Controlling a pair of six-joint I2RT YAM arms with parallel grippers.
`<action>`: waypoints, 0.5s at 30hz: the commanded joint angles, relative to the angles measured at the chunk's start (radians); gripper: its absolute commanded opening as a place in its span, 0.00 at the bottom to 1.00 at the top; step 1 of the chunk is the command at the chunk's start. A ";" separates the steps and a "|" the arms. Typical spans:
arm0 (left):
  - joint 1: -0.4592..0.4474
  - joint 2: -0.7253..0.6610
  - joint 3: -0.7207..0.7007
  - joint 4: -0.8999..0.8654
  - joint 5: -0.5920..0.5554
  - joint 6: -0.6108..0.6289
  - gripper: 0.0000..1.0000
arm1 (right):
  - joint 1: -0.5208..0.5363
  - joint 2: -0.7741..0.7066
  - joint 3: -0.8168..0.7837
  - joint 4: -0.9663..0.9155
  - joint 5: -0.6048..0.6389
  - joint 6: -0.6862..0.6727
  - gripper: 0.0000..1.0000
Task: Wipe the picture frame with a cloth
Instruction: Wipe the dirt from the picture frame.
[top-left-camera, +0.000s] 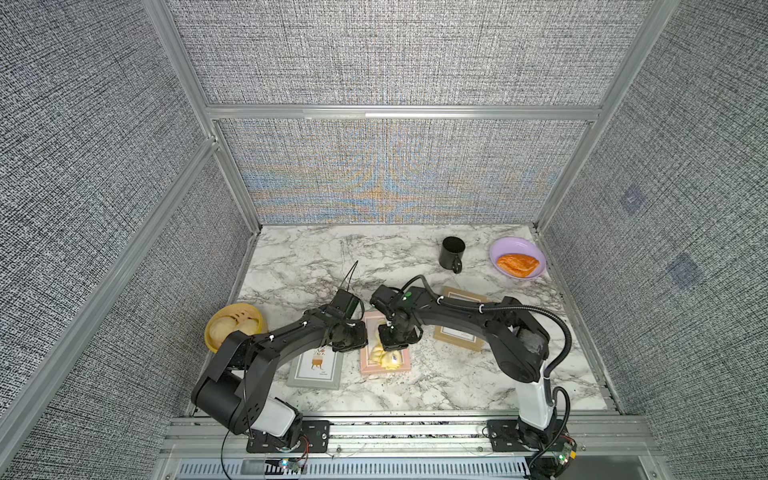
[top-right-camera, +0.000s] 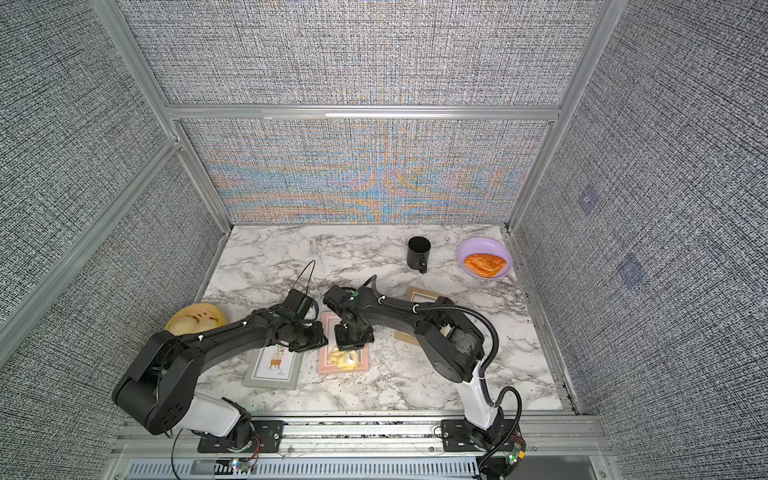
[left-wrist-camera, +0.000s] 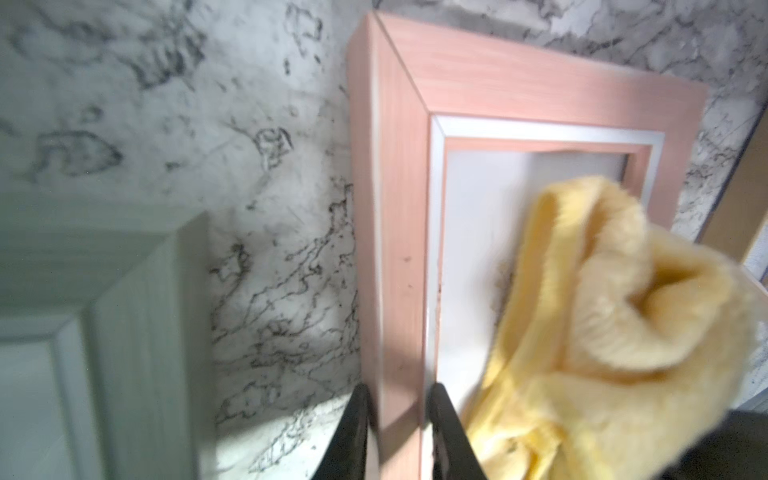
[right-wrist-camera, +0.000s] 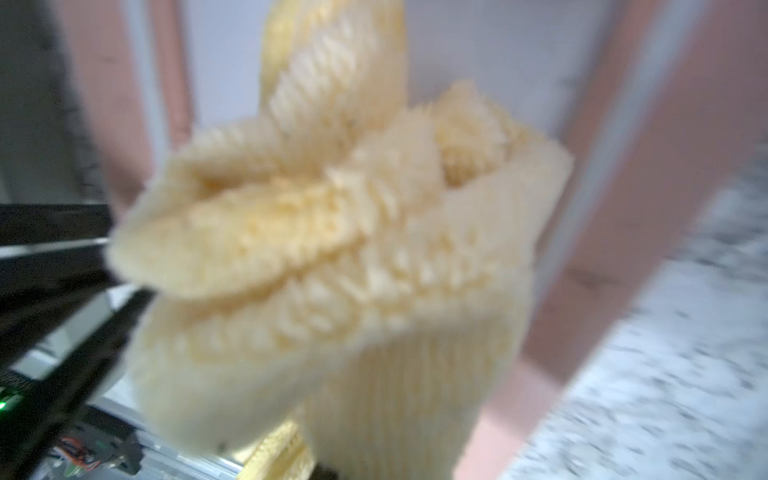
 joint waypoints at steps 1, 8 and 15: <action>0.002 0.016 -0.001 -0.035 -0.043 0.014 0.00 | -0.033 -0.024 -0.023 -0.084 0.084 -0.011 0.00; 0.001 0.025 0.008 -0.042 -0.048 0.024 0.00 | -0.014 0.050 0.094 -0.020 0.019 -0.033 0.00; 0.002 0.028 0.009 -0.048 -0.048 0.029 0.00 | 0.007 0.187 0.318 -0.023 -0.018 -0.049 0.00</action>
